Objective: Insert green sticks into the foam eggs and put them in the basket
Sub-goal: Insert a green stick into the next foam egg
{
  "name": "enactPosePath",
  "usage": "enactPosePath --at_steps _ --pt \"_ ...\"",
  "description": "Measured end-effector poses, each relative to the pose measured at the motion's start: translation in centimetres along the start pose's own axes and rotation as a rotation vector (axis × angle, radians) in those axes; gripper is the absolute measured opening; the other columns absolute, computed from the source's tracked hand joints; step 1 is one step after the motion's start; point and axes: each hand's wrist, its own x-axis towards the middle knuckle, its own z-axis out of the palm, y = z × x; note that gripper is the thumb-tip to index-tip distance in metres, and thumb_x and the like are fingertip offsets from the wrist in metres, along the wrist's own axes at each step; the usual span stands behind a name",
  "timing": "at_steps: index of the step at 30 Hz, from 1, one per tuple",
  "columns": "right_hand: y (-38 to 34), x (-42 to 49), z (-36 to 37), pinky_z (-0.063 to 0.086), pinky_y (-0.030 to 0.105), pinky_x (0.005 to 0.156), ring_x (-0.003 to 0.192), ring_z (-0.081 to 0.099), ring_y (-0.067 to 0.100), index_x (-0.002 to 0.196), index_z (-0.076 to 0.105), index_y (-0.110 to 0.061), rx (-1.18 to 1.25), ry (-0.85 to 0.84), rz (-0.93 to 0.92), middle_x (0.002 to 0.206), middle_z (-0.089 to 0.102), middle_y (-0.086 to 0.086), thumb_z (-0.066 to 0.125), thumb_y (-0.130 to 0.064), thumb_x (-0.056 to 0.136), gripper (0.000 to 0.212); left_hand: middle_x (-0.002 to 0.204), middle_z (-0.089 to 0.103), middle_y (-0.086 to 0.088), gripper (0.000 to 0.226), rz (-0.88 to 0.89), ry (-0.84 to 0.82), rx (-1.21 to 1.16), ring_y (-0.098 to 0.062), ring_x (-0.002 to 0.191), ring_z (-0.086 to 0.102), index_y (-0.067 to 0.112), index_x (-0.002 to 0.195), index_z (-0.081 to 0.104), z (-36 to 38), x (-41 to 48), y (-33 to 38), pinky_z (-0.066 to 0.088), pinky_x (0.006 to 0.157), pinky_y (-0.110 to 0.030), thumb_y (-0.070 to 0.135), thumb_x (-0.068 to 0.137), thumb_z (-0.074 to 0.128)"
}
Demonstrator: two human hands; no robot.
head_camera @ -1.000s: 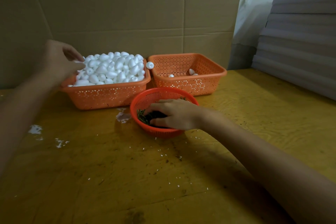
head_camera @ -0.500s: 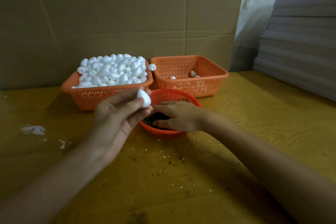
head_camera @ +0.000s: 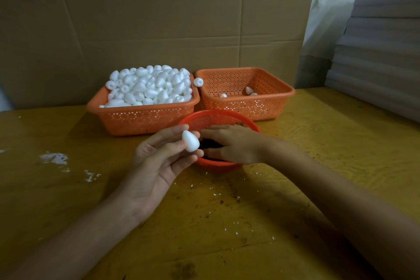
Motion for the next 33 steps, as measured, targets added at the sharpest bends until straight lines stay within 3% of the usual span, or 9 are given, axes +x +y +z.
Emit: enactPosePath --at_steps 4,11,19,25,29,33 --pt "0.04 0.02 0.05 0.043 0.046 0.103 0.129 0.053 0.02 0.144 0.051 -0.035 0.007 0.009 0.008 0.128 0.058 -0.007 0.052 -0.042 0.106 0.039 0.12 0.075 -0.02 0.029 -0.019 -0.014 0.006 -0.03 0.089 0.079 0.017 0.106 0.083 0.15 -0.19 -0.03 0.062 0.07 -0.023 0.005 0.085 0.067" --pt "0.01 0.0 0.08 0.043 0.048 0.104 0.129 0.054 0.019 0.144 0.051 -0.037 0.011 0.008 0.004 0.13 0.058 -0.007 0.052 -0.043 0.106 0.038 0.119 0.076 -0.017 0.037 -0.016 -0.049 0.031 -0.029 0.091 0.079 0.017 0.106 0.083 0.08 -0.26 -0.11 0.062 0.074 -0.023 0.009 0.07 0.083" --pt "0.05 0.01 0.1 0.043 0.047 0.103 0.126 0.055 0.02 0.143 0.052 -0.034 0.002 0.015 0.01 0.129 0.059 -0.004 0.052 -0.043 0.106 0.039 0.121 0.075 -0.018 0.032 -0.022 -0.047 0.032 -0.032 0.089 0.079 0.014 0.106 0.083 0.03 -0.26 -0.18 0.062 0.072 -0.023 0.001 0.081 0.07" --pt "-0.08 -0.05 0.03 0.044 0.048 0.102 0.123 0.056 0.02 0.142 0.053 -0.03 -0.003 0.006 0.012 0.127 0.06 -0.002 0.051 -0.044 0.106 0.038 0.124 0.073 -0.02 0.029 0.002 -0.122 0.06 -0.035 0.093 0.078 0.012 0.107 0.081 -0.02 -0.4 -0.14 0.062 0.077 -0.026 0.004 0.08 0.082" --pt "-0.13 -0.1 -0.01 0.045 0.051 0.102 0.121 0.057 0.021 0.139 0.055 -0.028 -0.007 0.004 0.012 0.126 0.061 -0.001 0.051 -0.044 0.107 0.037 0.121 0.073 -0.019 0.044 0.009 -0.162 0.102 -0.038 0.098 0.077 0.013 0.109 0.081 0.07 -0.57 0.0 0.062 0.082 -0.029 0.021 0.068 0.095" --pt "-0.28 -0.15 -0.08 0.044 0.051 0.104 0.124 0.056 0.022 0.143 0.053 -0.027 -0.014 0.003 0.018 0.128 0.06 -0.001 0.05 -0.045 0.107 0.04 0.12 0.073 -0.019 0.058 0.008 -0.156 0.106 -0.039 0.097 0.077 0.017 0.128 0.073 0.04 -0.51 -0.05 0.062 0.082 -0.029 0.012 0.074 0.093"
